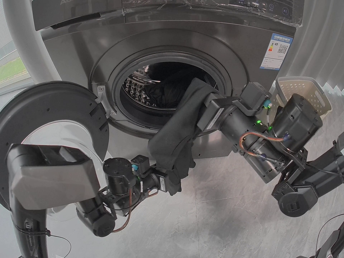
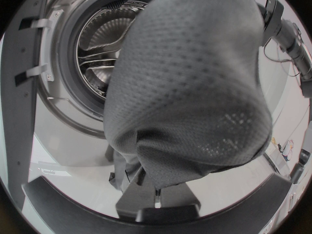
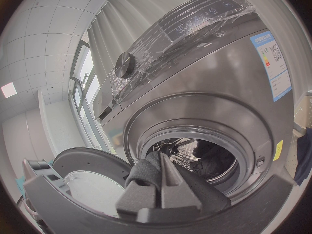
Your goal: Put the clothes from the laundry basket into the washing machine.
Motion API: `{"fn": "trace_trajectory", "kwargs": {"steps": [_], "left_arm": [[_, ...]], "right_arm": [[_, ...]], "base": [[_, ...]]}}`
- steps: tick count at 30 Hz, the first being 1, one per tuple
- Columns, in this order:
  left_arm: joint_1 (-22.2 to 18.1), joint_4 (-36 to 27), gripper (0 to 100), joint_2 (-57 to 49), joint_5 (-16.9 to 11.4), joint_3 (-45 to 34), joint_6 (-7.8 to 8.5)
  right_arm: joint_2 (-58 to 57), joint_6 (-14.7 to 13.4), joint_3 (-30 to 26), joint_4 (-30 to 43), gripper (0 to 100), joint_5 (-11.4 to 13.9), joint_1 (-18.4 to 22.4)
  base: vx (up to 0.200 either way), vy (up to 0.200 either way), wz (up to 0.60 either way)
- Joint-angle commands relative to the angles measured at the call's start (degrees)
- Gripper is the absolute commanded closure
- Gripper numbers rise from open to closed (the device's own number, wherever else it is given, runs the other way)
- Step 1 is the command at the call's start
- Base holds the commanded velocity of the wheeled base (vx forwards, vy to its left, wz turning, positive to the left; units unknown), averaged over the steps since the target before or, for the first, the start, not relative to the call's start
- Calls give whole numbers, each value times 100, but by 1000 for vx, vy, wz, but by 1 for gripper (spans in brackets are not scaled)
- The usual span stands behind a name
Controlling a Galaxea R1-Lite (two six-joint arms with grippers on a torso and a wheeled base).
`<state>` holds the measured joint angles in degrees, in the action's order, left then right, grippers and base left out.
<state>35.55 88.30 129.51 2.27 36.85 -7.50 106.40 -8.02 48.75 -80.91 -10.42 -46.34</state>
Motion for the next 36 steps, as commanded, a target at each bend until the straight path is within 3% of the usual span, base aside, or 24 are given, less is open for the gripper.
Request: {"fn": "trace_trajectory", "kwargs": {"steps": [1, 5, 11, 12, 16, 25, 29, 36], "left_arm": [[-83, 12, 100, -1385, -350, -1259, 20], [-259, 12, 100, -1684, -376, -1664, 3], [-523, 21, 100, -1851, -429, -1637, -85], [-584, 30, 100, -1947, -561, -1690, -94], [-602, 30, 100, -2123, -737, -1778, -103], [-443, 21, 100, -2677, -851, -1857, -103], [-443, 21, 100, -3002, -1325, -1901, -129], [-496, 21, 100, -2984, -1369, -2033, -173]], "right_arm": [[-708, -50, -744, 58, 100, 32, 134], [-1077, -103, -1307, 58, 100, 58, 142], [-1376, -261, -1737, 66, 100, 75, 274], [-1455, -349, -1860, 75, 100, 75, 292], [-1464, -393, -1904, 66, 100, 67, 441], [-1403, -499, -1992, -4, 100, 40, 494], [-1367, -622, -1983, -4, 100, 5, 564], [-1262, -630, -1896, -21, 100, 32, 898]], "base": [[0, 0, 0], [0, 0, 0], [0, 0, 0], [0, 0, 0], [0, 0, 0], [0, 0, 0], [0, 0, 0], [0, 0, 0]]}}
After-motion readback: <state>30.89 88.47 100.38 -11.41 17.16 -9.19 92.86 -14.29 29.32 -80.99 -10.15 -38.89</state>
